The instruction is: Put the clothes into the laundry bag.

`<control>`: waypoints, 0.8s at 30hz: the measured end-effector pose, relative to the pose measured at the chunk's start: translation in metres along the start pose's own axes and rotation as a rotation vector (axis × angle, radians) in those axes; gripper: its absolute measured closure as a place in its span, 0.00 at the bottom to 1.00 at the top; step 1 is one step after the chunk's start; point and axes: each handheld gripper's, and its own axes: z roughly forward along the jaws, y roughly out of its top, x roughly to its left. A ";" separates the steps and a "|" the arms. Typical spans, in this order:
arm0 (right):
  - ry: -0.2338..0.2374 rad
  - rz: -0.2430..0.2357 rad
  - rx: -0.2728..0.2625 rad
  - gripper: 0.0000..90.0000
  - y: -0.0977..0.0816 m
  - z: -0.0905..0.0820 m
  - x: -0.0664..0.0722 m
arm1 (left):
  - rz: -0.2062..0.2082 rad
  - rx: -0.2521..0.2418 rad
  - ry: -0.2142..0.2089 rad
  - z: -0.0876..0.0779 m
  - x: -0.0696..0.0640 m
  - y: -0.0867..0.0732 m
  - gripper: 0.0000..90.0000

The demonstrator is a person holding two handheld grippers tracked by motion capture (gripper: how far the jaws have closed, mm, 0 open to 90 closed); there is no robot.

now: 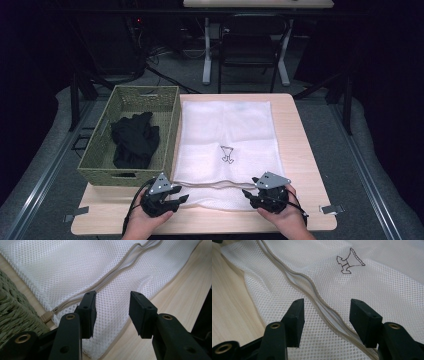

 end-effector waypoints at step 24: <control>-0.010 -0.013 -0.009 0.51 0.000 -0.004 0.001 | -0.024 -0.067 0.007 -0.021 0.000 0.006 0.64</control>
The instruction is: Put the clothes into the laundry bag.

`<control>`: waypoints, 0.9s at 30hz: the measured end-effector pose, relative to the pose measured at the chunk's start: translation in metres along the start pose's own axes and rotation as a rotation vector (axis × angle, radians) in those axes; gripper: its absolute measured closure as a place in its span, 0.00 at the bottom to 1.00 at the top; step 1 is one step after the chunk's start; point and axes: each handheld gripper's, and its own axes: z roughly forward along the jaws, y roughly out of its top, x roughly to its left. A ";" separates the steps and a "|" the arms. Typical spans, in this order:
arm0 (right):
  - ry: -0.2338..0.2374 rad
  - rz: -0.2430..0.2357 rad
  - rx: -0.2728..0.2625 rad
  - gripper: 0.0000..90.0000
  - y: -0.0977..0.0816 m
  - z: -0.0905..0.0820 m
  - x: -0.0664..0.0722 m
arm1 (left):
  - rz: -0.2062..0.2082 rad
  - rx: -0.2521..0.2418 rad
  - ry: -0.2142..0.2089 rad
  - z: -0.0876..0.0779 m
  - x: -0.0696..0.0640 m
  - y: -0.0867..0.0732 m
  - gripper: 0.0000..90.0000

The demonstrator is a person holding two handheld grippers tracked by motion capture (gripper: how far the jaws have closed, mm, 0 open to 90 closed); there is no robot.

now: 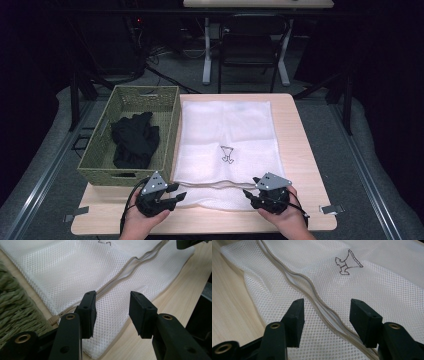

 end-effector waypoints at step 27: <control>0.000 0.001 0.000 0.50 -0.001 0.001 -0.001 | -0.021 -0.106 0.075 -0.038 0.004 0.010 0.57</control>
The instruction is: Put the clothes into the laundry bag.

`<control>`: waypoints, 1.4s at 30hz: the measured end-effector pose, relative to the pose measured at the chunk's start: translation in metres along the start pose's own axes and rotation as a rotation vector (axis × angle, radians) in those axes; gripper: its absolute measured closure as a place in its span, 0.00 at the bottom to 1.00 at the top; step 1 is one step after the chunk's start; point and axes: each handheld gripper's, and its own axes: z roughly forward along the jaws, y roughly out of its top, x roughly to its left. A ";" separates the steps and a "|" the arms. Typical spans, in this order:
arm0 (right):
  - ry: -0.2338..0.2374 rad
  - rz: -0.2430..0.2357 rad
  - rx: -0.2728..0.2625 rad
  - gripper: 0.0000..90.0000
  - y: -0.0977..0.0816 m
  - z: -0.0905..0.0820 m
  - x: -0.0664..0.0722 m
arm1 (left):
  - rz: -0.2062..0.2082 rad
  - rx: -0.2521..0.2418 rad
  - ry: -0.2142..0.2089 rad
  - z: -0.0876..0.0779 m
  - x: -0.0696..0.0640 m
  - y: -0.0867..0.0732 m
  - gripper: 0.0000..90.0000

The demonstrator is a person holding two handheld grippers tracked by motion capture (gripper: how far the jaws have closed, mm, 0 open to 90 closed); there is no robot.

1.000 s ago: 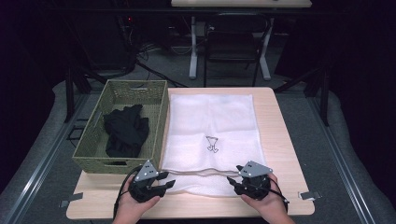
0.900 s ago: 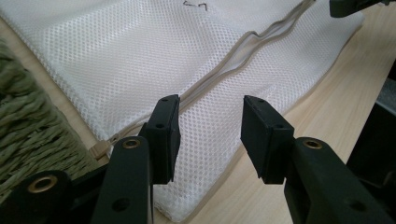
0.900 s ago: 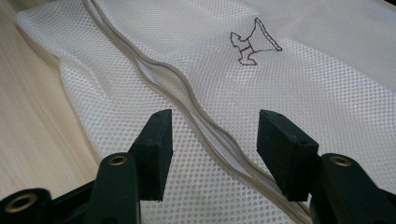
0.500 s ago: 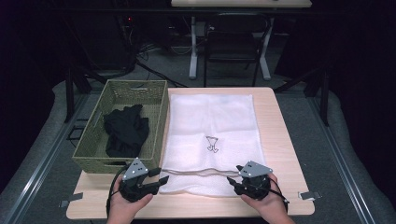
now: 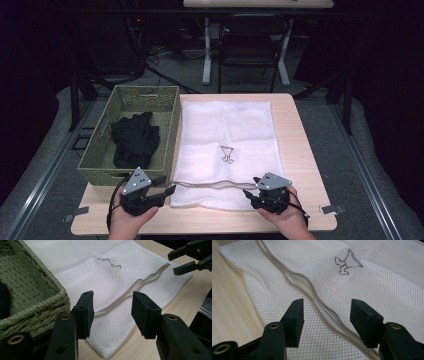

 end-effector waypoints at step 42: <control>0.000 0.004 0.005 0.47 -0.001 0.002 0.000 | -0.081 0.062 0.152 -0.009 0.069 0.062 0.47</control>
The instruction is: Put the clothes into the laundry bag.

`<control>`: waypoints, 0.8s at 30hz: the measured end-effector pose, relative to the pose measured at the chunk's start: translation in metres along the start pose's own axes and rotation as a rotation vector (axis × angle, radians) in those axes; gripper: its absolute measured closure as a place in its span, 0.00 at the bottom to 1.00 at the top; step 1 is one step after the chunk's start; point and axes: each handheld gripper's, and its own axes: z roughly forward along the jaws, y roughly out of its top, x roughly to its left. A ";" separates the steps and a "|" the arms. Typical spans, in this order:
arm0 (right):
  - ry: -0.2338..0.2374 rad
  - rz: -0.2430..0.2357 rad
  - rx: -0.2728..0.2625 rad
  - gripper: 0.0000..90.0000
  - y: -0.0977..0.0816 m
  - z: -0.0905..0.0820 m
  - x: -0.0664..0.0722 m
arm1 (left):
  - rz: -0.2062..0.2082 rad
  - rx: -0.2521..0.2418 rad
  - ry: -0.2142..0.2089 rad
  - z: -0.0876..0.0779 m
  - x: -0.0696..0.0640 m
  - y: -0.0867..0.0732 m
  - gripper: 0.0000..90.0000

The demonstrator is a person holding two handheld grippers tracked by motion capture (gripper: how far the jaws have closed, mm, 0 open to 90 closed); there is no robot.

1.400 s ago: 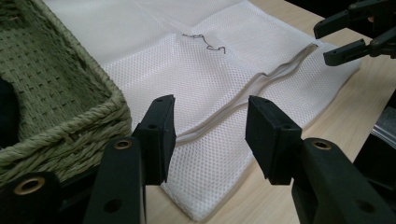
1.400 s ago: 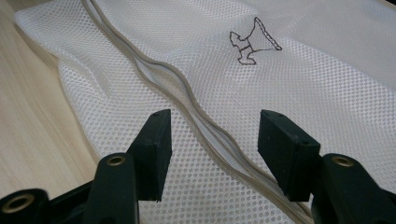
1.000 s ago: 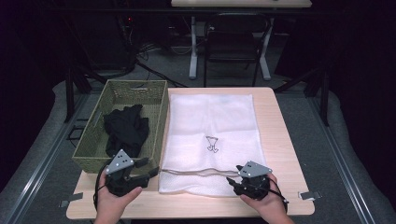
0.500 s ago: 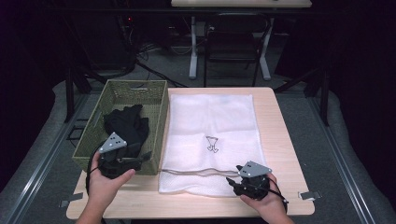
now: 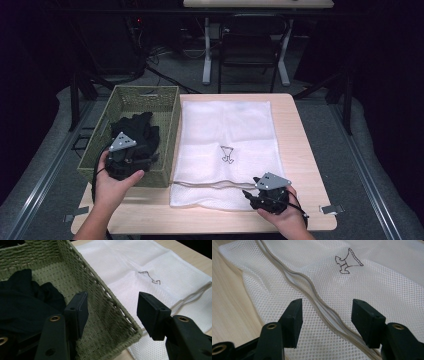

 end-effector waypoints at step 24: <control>0.002 0.001 0.003 0.47 -0.001 0.001 -0.001 | -0.062 0.075 0.124 0.014 0.049 0.035 0.50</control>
